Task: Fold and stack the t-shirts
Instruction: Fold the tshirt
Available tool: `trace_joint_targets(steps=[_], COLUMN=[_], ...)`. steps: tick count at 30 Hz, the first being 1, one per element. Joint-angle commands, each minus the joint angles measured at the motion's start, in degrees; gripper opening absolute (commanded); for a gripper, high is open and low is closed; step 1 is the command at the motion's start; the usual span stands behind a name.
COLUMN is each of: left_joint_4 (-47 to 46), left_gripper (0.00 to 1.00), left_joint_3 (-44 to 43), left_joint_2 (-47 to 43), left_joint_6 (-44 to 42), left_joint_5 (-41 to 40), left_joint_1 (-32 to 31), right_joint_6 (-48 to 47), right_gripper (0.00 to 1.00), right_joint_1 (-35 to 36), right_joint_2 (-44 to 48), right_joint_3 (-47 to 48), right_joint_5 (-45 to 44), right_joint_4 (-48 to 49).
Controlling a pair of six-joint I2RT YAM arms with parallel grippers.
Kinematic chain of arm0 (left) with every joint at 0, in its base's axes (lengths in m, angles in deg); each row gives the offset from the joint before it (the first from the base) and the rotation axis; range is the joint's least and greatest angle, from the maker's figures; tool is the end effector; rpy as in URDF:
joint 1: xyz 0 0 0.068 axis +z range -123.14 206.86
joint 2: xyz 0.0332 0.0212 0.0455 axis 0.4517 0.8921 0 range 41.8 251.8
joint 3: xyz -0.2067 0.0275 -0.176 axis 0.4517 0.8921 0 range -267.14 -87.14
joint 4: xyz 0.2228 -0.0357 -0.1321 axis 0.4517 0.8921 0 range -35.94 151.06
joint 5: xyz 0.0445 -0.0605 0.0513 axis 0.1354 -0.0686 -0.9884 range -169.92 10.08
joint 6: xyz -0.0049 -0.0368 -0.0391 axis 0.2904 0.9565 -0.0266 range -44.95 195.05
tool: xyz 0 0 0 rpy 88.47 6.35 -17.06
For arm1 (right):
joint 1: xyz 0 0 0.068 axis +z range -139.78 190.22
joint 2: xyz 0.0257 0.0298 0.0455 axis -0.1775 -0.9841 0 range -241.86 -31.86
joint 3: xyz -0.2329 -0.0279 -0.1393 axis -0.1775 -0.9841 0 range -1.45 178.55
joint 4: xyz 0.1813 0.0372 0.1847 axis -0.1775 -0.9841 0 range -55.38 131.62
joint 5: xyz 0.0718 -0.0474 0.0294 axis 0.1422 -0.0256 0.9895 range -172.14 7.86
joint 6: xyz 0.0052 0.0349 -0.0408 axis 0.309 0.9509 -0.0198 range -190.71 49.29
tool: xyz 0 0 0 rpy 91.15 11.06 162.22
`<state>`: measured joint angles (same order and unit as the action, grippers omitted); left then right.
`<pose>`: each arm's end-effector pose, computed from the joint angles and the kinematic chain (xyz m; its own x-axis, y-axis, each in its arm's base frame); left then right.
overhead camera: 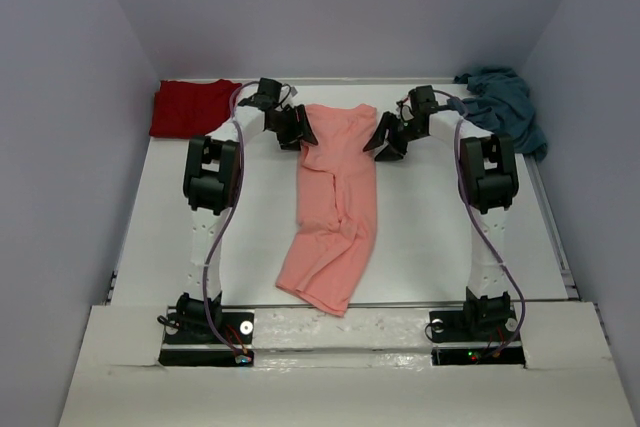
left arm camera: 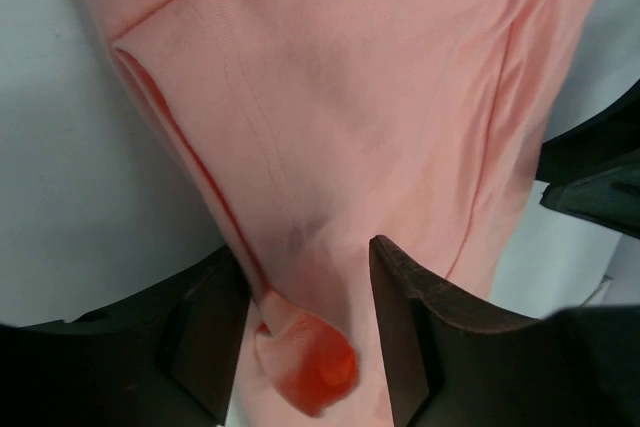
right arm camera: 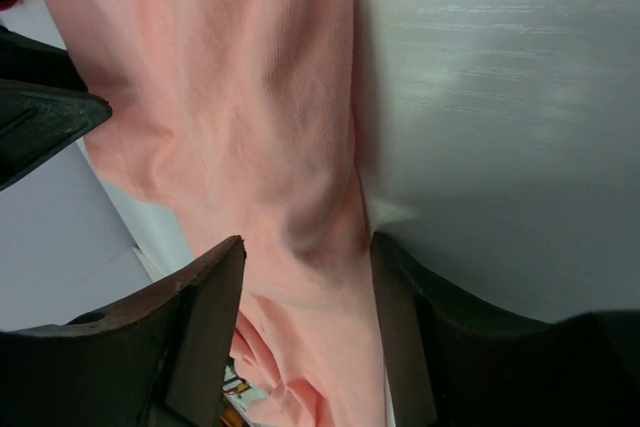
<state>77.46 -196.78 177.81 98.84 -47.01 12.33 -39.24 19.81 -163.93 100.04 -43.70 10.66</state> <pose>0.5017 -0.1500 0.1625 -0.8981 -0.1172 -0.4238 0.2055 0.7403 -0.6401 0.4764 0.1029 0.1469 -0.9600 0.2525 -0.1212 0.0920 0.6930 0.7150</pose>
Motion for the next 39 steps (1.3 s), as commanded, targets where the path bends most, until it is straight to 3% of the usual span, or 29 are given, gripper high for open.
trace_joint_targets(steps=[1,3,8,10,13,14,28,39], left_joint_4=[3.76,4.55,5.08,5.17,5.52,5.69,10.88,4.47], left_gripper=[0.57,0.45,0.40,0.33,0.03,0.00,0.00,0.05], left_joint_3=[0.31,0.48,0.75,0.75,0.05,-0.39,-17.70,-20.17], left_joint_2=[1.98,2.07,2.07,2.07,2.42,2.68,12.26,14.99], left_joint_6=[-0.85,-1.03,-1.03,-1.11,-1.47,-1.73,-1.38,3.80], left_joint_5=[0.14,-0.55,-1.79,-1.79,-1.36,-1.09,-0.65,0.76], left_joint_1=[-0.24,-0.15,0.02,-0.07,0.02,0.02,0.46,3.00], right_joint_6=[-0.35,-0.26,0.00,-0.09,0.00,0.00,1.23,2.81], right_gripper=[0.51,0.40,0.04,0.03,0.00,0.00,0.00,0.00], right_joint_1=[1.40,1.40,1.40,1.40,1.40,1.40,1.40,1.40], right_joint_2=[-2.23,-2.84,-3.72,-4.07,-4.51,-5.03,-11.71,-17.51], right_joint_3=[2.04,2.57,3.62,4.15,5.20,6.08,18.37,28.40], right_joint_5=[-1.78,-1.78,-2.22,-2.49,-2.84,-2.93,-3.71,-5.30], right_joint_4=[-1.73,-2.00,-2.52,-2.79,-3.40,-3.58,-5.87,-6.66])
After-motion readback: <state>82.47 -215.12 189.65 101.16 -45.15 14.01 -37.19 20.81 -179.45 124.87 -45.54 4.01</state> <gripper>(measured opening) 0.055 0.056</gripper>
